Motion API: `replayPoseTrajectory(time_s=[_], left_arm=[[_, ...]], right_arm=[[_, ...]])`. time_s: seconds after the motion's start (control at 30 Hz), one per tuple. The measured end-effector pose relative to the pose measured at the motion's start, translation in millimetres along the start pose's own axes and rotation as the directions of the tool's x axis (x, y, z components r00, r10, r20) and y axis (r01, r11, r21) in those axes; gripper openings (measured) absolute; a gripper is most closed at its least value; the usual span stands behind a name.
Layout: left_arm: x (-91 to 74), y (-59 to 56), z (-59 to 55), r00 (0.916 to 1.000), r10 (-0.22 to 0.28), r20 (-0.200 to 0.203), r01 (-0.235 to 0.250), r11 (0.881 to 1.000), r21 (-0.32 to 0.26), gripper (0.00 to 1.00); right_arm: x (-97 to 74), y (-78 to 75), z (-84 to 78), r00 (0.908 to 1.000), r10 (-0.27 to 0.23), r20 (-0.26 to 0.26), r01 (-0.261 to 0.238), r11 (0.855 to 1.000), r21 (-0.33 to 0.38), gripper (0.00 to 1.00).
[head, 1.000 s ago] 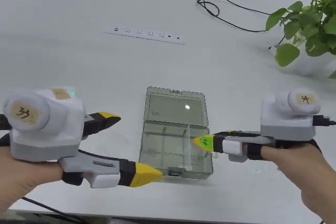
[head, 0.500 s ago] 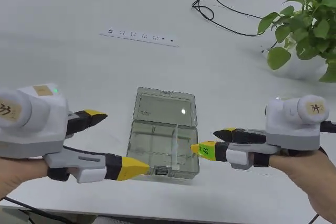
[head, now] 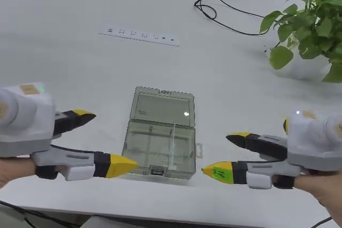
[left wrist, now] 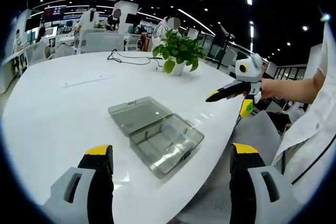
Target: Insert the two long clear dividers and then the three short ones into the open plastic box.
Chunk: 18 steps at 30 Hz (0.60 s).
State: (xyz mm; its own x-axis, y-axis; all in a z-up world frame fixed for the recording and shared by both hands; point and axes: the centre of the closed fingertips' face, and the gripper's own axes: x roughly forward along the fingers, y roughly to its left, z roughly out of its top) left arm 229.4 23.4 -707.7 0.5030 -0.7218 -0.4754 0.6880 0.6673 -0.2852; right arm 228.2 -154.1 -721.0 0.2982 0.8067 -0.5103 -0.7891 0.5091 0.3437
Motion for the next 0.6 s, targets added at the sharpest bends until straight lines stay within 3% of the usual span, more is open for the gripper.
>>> replayPoseTrajectory(time_s=[0.33, 0.6], left_arm=[[-8.3, 15.0, -19.8, 0.9975, 0.05, -0.05, -0.05, 0.999, -0.011, 0.94], [-10.2, 31.6, -37.6, 0.9887, 0.096, -0.115, -0.098, 0.995, -0.014, 0.91]], right_arm=[[-9.4, 0.2, -12.8, 0.9994, 0.031, 0.018, -0.03, 0.998, -0.049, 0.88], [-10.5, -0.7, -20.4, 0.9983, 0.048, 0.032, -0.044, 0.991, -0.127, 0.94]])
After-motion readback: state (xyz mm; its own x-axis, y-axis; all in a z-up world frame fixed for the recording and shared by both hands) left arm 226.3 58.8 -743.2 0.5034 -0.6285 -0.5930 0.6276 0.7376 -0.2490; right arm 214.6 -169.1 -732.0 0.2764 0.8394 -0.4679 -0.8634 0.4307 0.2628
